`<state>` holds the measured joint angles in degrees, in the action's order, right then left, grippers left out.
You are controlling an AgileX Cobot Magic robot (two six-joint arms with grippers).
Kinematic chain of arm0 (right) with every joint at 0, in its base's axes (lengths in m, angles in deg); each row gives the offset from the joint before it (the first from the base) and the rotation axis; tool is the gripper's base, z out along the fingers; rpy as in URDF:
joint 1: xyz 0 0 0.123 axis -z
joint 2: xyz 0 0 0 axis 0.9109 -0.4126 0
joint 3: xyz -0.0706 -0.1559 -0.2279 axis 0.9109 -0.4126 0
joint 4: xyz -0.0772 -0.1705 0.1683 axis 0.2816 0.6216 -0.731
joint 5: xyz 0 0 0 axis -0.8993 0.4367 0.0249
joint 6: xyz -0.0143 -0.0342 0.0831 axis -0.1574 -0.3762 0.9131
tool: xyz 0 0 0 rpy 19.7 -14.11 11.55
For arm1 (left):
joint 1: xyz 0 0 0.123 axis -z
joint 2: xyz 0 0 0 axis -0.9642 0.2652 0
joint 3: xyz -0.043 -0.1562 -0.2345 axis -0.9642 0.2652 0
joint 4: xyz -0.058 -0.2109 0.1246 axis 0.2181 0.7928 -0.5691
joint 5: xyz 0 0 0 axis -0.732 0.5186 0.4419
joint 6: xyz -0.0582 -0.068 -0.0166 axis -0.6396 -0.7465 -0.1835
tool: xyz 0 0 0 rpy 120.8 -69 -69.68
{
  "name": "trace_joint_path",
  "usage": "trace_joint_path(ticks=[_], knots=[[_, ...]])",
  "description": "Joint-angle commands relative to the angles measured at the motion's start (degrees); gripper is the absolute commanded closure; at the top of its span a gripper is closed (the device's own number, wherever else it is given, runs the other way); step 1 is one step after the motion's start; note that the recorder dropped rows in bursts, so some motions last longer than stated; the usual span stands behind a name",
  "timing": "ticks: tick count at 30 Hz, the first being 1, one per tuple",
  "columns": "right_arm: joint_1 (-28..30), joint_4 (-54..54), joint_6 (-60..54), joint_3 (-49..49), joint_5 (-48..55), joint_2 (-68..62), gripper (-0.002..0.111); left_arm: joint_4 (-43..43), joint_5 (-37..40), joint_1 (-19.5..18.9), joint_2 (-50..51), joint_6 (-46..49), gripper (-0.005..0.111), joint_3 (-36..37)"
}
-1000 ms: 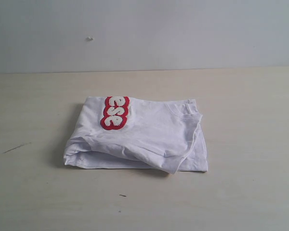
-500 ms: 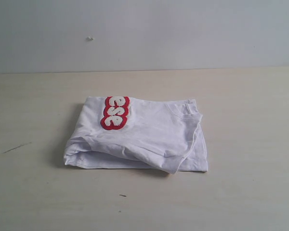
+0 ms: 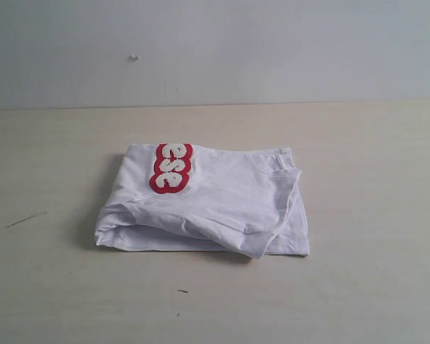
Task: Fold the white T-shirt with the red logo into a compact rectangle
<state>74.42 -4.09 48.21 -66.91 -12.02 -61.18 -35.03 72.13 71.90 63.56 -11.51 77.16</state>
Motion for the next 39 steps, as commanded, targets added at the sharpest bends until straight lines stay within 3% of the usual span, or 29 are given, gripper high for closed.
trace_joint_path(ticks=[1,39], knots=[[0.22,2.64,3.12,-0.25,9.67,0.3,0.108,-0.2,-0.65,-0.25,-0.4,-0.37,0.107,0.0],[0.22,2.57,1.57,-0.25,12.05,0.3,0.108,-0.2,-0.65,-0.25,-0.4,-0.37,0.107,0.0]])
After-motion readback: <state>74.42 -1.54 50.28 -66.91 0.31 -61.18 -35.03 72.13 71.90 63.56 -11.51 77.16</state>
